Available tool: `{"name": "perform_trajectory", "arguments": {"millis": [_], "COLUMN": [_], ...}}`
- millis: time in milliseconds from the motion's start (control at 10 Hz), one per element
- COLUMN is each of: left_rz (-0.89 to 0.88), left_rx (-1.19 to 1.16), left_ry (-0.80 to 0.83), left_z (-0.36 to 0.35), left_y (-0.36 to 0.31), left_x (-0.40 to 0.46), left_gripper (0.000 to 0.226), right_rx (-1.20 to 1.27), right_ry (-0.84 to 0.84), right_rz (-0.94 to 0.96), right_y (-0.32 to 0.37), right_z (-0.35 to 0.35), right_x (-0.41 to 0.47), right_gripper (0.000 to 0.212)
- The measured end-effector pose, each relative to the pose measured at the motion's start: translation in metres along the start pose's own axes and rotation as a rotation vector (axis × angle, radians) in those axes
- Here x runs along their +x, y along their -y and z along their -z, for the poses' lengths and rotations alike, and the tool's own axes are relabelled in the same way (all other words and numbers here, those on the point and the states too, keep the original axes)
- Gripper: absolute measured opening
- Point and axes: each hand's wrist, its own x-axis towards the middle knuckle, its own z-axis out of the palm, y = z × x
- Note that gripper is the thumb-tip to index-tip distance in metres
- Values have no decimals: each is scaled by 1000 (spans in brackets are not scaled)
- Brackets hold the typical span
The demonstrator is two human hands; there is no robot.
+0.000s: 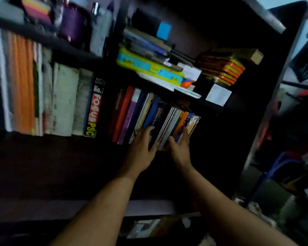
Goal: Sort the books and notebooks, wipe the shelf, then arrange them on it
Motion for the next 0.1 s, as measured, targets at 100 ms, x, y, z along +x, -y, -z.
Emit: {"name": "perform_trajectory", "arguments": {"millis": [100], "left_rz": [207], "left_rx": [-57], "left_ry": [-91], "left_z": [24], "left_y": [-20], "left_x": [-27], "left_gripper": [54], "right_rx": [68], "right_ry": [122], "right_rz": [66], "right_y": [39], "right_z": [19], "right_x": [-18], "right_gripper": [70]}}
